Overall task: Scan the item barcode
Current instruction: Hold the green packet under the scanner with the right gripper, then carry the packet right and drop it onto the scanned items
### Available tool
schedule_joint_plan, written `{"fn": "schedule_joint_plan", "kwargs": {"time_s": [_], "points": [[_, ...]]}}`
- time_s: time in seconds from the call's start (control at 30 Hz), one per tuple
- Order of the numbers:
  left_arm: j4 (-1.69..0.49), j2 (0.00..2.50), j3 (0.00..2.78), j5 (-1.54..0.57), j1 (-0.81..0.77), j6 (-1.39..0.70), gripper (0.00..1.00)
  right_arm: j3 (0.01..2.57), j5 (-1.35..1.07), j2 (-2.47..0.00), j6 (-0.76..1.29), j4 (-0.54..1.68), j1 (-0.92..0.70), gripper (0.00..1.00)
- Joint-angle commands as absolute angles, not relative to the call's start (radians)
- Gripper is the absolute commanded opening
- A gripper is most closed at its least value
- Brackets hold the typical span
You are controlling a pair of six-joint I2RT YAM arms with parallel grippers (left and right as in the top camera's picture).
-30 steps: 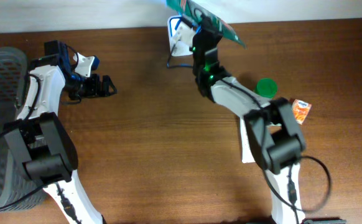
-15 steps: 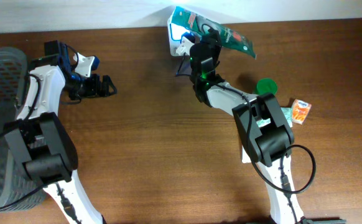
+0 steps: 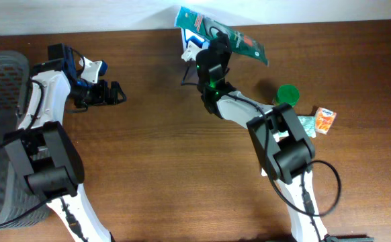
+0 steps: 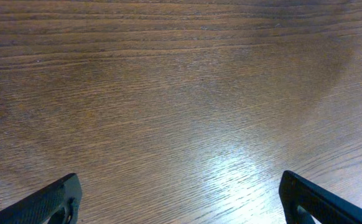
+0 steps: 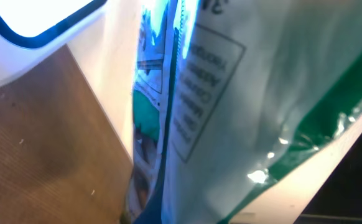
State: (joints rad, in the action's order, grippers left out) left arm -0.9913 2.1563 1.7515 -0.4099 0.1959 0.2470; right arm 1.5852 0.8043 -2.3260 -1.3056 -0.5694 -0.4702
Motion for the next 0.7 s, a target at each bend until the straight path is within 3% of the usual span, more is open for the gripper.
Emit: {"fn": "schedule_joint_plan", "kwargs": {"time_s": [0.0,0.13,0.33,0.67], "points": [[-0.992,2.148,1.756,-0.410,0.202,0.256,0.99,1.597,0.842,-2.105,-1.090,-0.423,-0.472,0.04],[-0.992,2.148,1.756,-0.410,0.202,0.256,0.99,1.597,0.717,-1.880,-0.708,-0.006,-0.472,0.04],[-0.992,2.148,1.756,-0.410,0.202,0.256,0.99,1.597,0.151,-1.566,-0.164,0.618,-0.406,0.04],[-0.992,2.148,1.756,-0.410,0.202,0.256,0.99,1.586,-0.205,-1.553,-0.088,1.080,-0.118,0.04]]}}
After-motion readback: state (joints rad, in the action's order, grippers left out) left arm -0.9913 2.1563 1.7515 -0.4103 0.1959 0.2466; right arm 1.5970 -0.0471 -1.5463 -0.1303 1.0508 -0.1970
